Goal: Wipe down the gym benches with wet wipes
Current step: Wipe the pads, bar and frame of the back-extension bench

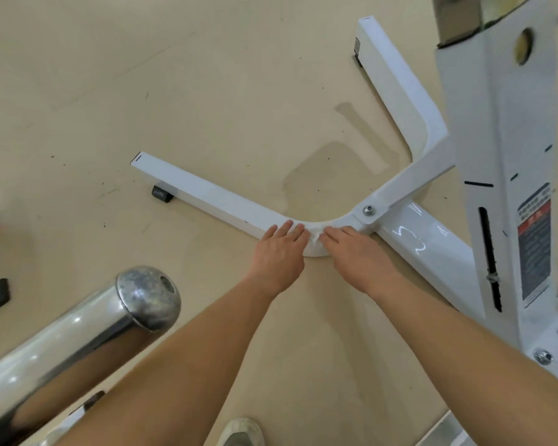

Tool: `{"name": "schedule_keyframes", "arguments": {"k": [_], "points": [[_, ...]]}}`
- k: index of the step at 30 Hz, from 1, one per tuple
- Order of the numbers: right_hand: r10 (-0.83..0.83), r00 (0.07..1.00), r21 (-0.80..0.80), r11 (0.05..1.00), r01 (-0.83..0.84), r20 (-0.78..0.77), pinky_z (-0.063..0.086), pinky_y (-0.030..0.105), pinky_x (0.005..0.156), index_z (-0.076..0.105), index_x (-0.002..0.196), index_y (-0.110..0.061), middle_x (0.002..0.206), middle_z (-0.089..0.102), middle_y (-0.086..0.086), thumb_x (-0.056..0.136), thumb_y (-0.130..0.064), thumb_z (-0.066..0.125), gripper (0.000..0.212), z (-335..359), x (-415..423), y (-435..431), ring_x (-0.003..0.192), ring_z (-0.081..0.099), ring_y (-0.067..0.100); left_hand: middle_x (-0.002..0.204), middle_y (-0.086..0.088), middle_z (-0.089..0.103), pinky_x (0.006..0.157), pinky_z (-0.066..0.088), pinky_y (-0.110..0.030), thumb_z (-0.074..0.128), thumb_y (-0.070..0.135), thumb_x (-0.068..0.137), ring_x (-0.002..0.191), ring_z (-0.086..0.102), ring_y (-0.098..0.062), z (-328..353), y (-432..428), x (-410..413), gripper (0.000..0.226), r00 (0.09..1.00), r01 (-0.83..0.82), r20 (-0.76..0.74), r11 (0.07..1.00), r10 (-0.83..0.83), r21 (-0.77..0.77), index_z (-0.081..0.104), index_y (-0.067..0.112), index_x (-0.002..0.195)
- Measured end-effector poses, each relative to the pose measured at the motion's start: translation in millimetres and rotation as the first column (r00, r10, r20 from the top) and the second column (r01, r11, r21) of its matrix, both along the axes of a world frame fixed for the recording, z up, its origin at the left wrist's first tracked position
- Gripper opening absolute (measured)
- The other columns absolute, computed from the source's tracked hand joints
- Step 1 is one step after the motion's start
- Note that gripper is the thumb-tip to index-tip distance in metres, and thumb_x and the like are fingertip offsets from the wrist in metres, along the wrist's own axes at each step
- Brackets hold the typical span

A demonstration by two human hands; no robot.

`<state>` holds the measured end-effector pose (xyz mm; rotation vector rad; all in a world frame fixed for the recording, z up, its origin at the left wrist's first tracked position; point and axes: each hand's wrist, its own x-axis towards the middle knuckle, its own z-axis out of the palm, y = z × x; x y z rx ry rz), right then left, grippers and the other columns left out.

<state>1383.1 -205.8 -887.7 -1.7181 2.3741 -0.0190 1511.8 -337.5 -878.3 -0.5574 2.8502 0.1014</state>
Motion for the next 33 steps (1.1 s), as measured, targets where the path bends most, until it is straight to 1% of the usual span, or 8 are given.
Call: {"name": "schedule_keyframes", "arguments": {"k": [2,4,8,11,17,21,27,33], "points": [[-0.025,1.0,0.015,1.0,0.025,-0.002,0.046,0.032,0.078,0.056,0.13,-0.016,0.125,0.053,0.002,0.093,0.0,0.053,0.041,7,-5,-11,0.114,0.049,0.022,0.163,0.002,0.028,0.123,0.017,-0.039,0.046,0.02,0.099,0.152,0.021,-0.019,11,-3,-5,0.057,0.999,-0.001,0.039,0.999,-0.001,0.042,0.031,0.017,0.155],[-0.083,0.995,0.04,0.996,0.081,0.05,0.049,0.032,0.076,0.059,0.123,-0.017,0.115,0.052,0.002,0.093,-0.001,0.055,0.035,13,-9,-18,0.106,0.052,0.021,0.157,0.0,0.037,0.119,0.026,-0.039,0.048,0.022,0.098,0.145,0.032,-0.02,22,-3,-7,0.052,0.996,-0.026,0.086,0.996,0.019,0.08,0.039,0.016,0.149],[-0.218,0.962,0.04,0.976,0.214,0.162,0.051,0.039,0.076,0.064,0.119,-0.017,0.111,0.055,0.003,0.096,-0.004,0.048,0.031,31,-13,-17,0.095,0.058,0.024,0.123,-0.003,0.056,0.088,0.037,-0.033,0.047,0.021,0.097,0.117,0.053,-0.025,56,6,-10,0.028,0.986,-0.154,0.084,0.976,0.143,0.153,0.053,0.014,0.123],[-0.3,0.926,-0.065,0.944,0.322,0.229,0.051,0.041,0.079,0.069,0.115,-0.016,0.112,0.059,0.005,0.1,-0.01,0.049,0.026,58,-22,-8,0.093,0.06,0.027,0.12,-0.005,0.059,0.079,0.037,-0.034,0.047,0.022,0.098,0.112,0.057,-0.029,85,18,-18,0.025,0.969,-0.245,0.049,0.941,0.241,0.232,0.054,0.013,0.12],[-0.309,0.914,-0.198,0.91,0.364,0.263,0.05,0.04,0.079,0.072,0.11,-0.013,0.105,0.061,0.006,0.099,-0.01,0.053,0.022,135,-43,-7,0.091,0.061,0.027,0.133,-0.002,0.059,0.08,0.039,-0.032,0.048,0.021,0.097,0.119,0.057,-0.025,160,31,-45,0.04,0.911,-0.379,-0.016,0.851,0.413,0.363,0.053,0.018,0.136],[-0.289,0.927,-0.213,0.916,0.341,0.239,0.051,0.042,0.076,0.072,0.104,-0.012,0.1,0.059,0.007,0.098,-0.008,0.05,0.023,170,-42,-21,0.084,0.06,0.027,0.132,-0.002,0.058,0.08,0.042,-0.032,0.05,0.029,0.097,0.117,0.058,-0.025,204,13,-50,0.041,0.936,-0.345,0.036,0.894,0.35,0.286,0.053,0.02,0.137],[-0.253,0.931,-0.191,0.932,0.307,0.264,0.049,0.037,0.078,0.071,0.11,-0.013,0.105,0.059,0.007,0.103,-0.015,0.047,0.025,173,-26,-43,0.089,0.059,0.026,0.112,-0.005,0.065,0.075,0.046,-0.033,0.055,0.034,0.095,0.098,0.062,-0.024,222,-50,-29,0.023,0.937,-0.295,0.246,0.939,0.248,0.177,0.063,0.013,0.098],[-0.248,0.922,-0.136,0.945,0.297,0.297,0.05,0.04,0.084,0.07,0.115,-0.014,0.109,0.059,0.007,0.102,-0.015,0.048,0.025,140,-6,-69,0.095,0.061,0.028,0.127,-0.002,0.063,0.092,0.049,-0.038,0.05,0.035,0.099,0.116,0.059,-0.025,204,-96,-2,0.034,0.973,-0.146,0.194,0.985,0.126,0.092,0.061,0.019,0.127]]}}
